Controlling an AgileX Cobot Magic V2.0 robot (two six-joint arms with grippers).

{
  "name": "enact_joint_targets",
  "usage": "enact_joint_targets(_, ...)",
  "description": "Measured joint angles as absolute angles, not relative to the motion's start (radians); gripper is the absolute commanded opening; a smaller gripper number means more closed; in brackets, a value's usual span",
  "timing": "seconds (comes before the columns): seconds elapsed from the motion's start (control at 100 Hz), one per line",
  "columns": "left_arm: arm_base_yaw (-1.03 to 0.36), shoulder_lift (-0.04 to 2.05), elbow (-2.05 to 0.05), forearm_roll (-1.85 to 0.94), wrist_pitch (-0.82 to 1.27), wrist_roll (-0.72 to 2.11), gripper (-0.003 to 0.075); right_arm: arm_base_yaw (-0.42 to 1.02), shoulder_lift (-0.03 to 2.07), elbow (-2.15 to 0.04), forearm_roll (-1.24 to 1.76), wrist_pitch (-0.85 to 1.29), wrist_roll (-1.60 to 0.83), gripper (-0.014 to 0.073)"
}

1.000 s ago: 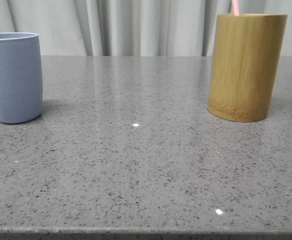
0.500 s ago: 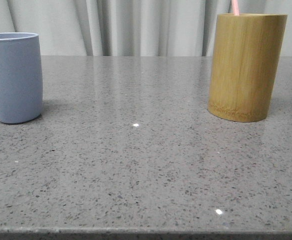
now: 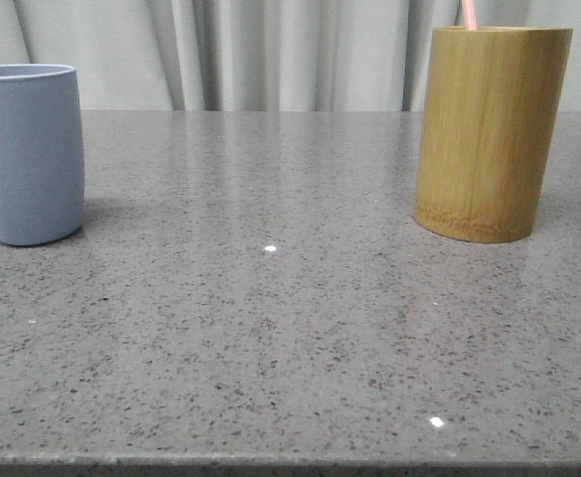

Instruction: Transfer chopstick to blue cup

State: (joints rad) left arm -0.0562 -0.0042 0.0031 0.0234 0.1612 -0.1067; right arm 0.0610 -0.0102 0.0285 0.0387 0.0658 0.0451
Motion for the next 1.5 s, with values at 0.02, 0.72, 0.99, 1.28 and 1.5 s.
enact_joint_targets(0.02, -0.056, -0.004, 0.003, 0.021, 0.158, -0.107, -0.0019, 0.061, -0.010, 0.029, 0.039, 0.068, 0.045, -0.0105)
enact_joint_targets(0.72, -0.056, 0.213, -0.351, -0.036, 0.329, -0.107, -0.0018, 0.061, 0.232, -0.311, 0.085, 0.404, 0.045, -0.0089)
enact_joint_targets(0.99, -0.056, 0.431, -0.526, -0.036, 0.393, -0.107, 0.0217, 0.061, 0.434, -0.465, 0.103, 0.474, 0.045, 0.0185)
enact_joint_targets(1.28, -0.056, 0.535, -0.587, -0.036, 0.396, -0.107, 0.0387, 0.061, 0.550, -0.517, 0.103, 0.477, 0.045, 0.0282)
enact_joint_targets(1.5, -0.056, 0.536, -0.588, -0.036, 0.396, -0.107, 0.0387, 0.061, 0.556, -0.517, 0.103, 0.475, 0.045, 0.0282)
